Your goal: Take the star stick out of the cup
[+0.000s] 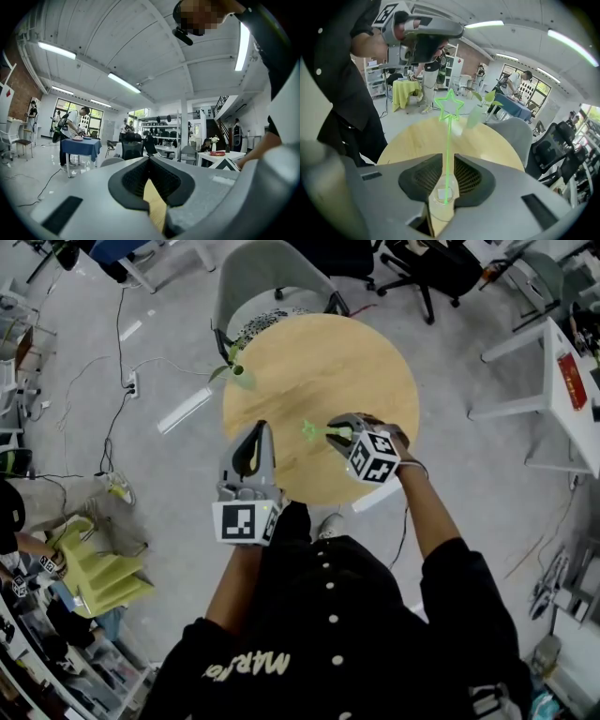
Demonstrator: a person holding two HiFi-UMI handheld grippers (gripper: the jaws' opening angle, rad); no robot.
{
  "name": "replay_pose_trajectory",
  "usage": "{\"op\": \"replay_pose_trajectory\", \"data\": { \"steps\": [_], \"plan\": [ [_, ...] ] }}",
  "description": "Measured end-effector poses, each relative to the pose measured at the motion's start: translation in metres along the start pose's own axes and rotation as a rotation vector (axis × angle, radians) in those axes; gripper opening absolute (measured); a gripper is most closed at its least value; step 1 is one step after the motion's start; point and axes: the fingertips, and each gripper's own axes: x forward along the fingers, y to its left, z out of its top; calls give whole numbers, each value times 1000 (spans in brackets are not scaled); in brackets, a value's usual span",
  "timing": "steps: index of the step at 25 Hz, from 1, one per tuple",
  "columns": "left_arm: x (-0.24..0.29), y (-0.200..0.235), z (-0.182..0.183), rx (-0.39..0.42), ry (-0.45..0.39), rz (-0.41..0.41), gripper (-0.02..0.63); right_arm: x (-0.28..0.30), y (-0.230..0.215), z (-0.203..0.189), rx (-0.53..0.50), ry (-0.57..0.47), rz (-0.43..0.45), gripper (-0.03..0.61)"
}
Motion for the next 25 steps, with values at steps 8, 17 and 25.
{"op": "replay_pose_trajectory", "data": {
  "steps": [8, 17, 25],
  "plan": [
    [3, 8, -5, -3, 24, 7, -3, 3, -8, 2, 26, 2, -12, 21],
    [5, -3, 12, 6, -15, -10, -3, -33, -14, 24, 110, -132, -99, 18],
    [1, -24, 33, 21, -48, -52, -3, -112, -33, 38, 381, -329, -277, 18]
  ]
}}
